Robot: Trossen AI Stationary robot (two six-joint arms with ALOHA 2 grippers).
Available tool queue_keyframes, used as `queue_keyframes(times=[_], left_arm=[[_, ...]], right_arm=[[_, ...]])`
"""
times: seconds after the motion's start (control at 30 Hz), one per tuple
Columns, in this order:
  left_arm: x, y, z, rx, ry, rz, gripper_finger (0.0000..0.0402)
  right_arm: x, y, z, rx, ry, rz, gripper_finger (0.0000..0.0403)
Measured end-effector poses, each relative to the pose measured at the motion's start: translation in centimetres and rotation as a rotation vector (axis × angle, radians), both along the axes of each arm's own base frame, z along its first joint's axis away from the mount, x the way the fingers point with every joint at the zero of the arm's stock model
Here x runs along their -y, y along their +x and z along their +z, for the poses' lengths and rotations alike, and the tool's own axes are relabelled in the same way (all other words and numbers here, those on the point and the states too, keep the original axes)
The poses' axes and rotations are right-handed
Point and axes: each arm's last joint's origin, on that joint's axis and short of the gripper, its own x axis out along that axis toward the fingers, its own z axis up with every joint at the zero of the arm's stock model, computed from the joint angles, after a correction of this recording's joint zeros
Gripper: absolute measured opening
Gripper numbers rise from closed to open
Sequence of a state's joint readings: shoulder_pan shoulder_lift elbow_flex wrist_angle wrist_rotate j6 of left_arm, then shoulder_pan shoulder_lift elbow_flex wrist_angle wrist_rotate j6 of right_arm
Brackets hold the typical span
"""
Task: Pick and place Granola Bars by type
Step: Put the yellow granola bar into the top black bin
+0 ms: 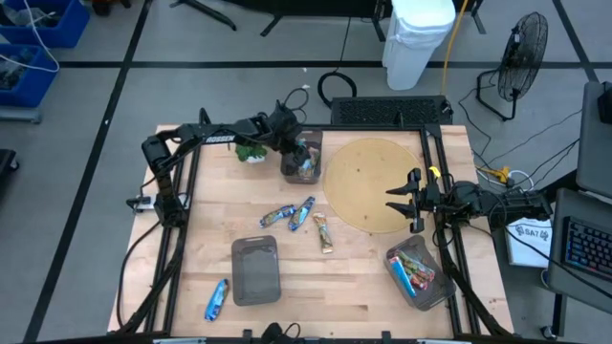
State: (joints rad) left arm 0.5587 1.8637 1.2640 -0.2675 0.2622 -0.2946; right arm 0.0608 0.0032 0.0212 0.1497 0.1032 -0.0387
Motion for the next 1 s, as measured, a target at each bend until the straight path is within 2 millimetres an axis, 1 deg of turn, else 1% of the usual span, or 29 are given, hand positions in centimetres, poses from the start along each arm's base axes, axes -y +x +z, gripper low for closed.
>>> queue_keyframes(times=[0.17, 0.3, 0.37, 0.43, 0.5, 0.57, 0.63, 0.77, 0.93, 1.0], left_arm=[[0.0, 0.1, 0.1, 0.011, -0.001, -0.004, 0.0296], [-0.2, -0.2, -0.2, -0.053, 0.027, 0.115, 0.0297], [-0.2, -0.4, -0.2, -0.065, 0.024, 0.123, 0.0297], [-0.1, -0.1, -0.1, -0.005, -0.039, 0.060, 0.0297], [0.2, 0.4, 0.3, 0.083, -0.086, -0.053, 0.0296], [0.3, 0.6, 0.8, 0.114, -0.111, -0.071, 0.0297], [0.0, 0.7, 1.1, 0.106, -0.098, -0.049, 0.0296], [0.6, 1.6, 1.9, 0.213, -0.053, -0.216, 0.0297], [0.9, 2.0, 2.3, 0.253, -0.038, -0.247, 0.0296], [1.1, 2.0, 2.8, 0.276, -0.026, -0.275, 0.0296]], right_arm=[[0.0, 0.0, 0.0, 0.000, 0.000, 0.000, 0.0150], [0.0, 0.0, 0.0, 0.000, 0.000, 0.000, 0.0149], [0.0, 0.0, 0.0, 0.000, 0.000, 0.000, 0.0147], [0.0, 0.0, 0.0, 0.000, 0.000, 0.000, 0.0147], [0.0, 0.0, 0.0, 0.000, 0.000, 0.000, 0.0148], [0.0, 0.0, 0.0, 0.000, 0.000, 0.000, 0.0150], [0.0, 0.0, 0.0, 0.000, 0.000, 0.000, 0.0150], [0.0, 0.0, 0.0, 0.000, 0.000, 0.000, 0.0147], [0.0, 0.0, 0.0, 0.000, 0.000, 0.000, 0.0145], [0.0, 0.0, 0.0, -0.001, 0.000, 0.000, 0.0146]])
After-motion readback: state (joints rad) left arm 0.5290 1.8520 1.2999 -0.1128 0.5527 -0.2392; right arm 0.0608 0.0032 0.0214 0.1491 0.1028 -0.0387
